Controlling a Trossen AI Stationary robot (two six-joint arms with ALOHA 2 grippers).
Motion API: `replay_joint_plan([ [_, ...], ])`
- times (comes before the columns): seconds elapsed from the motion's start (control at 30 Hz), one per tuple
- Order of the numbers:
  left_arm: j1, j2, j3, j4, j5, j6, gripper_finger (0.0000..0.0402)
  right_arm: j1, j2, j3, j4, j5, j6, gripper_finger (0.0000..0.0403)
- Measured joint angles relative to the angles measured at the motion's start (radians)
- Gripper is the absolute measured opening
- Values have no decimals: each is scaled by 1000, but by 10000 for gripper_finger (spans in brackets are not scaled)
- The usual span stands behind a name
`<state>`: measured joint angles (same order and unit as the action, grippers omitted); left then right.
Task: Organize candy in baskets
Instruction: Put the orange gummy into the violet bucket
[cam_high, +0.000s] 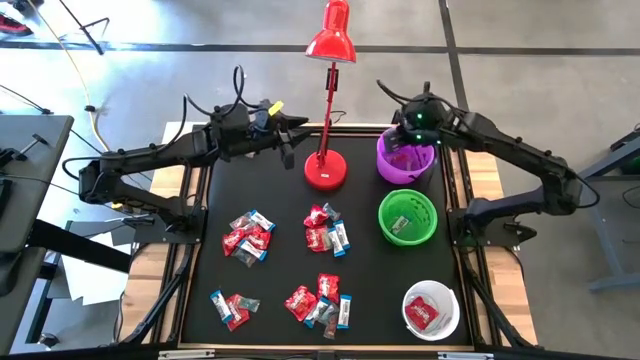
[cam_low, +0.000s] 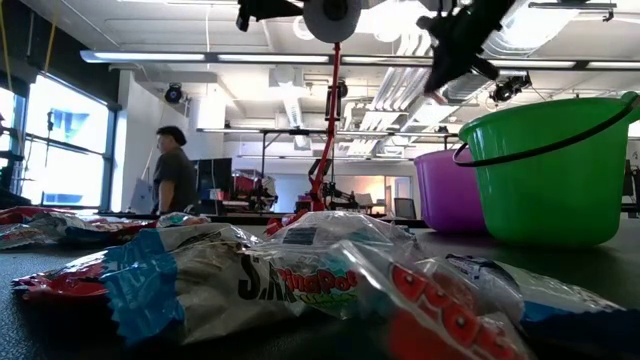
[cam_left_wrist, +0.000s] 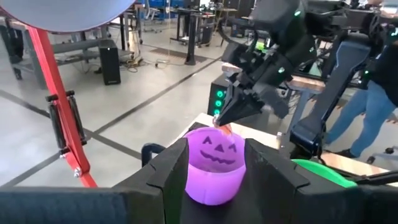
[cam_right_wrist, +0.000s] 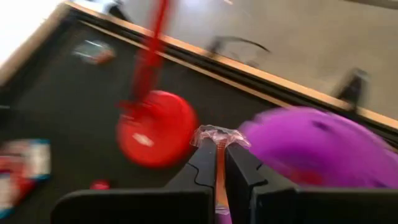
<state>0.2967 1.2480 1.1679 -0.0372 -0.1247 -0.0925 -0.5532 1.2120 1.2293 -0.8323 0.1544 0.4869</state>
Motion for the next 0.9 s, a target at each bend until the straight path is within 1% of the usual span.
replay_joint_plan([
  [0.13, 16, 0, 0, -1, -1, -6, 145, -37, 0, 0, -58, 49, -29, 6],
  [0.23, 27, 0, 0, -2, -1, -30, 145, -53, -1, 0, -62, 30, -79, 24],
  [0.33, 38, 0, 1, -23, -2, -37, 145, -63, -1, 0, -76, 5, -118, 57],
  [0.5, 53, 0, 1, -104, -2, -56, 145, -75, -1, 0, -118, 4, -140, 122],
  [0.6, 65, 0, 2, -186, -3, -71, 145, -76, -1, 0, -133, 4, -129, 150],
  [0.67, 77, 0, 2, -259, -6, -80, 145, -76, -1, 0, -141, 3, -128, 161],
  [0.77, 100, 0, 2, -410, -59, -80, 145, -75, -1, 0, -156, -21, -109, 166],
  [0.83, 123, 1, -3, -530, -141, -81, 145, -75, -1, 0, -160, -48, -88, 166],
  [0.9, 150, 1, -25, -616, -230, -88, 145, -75, -1, 0, -159, -82, -77, 164],
])
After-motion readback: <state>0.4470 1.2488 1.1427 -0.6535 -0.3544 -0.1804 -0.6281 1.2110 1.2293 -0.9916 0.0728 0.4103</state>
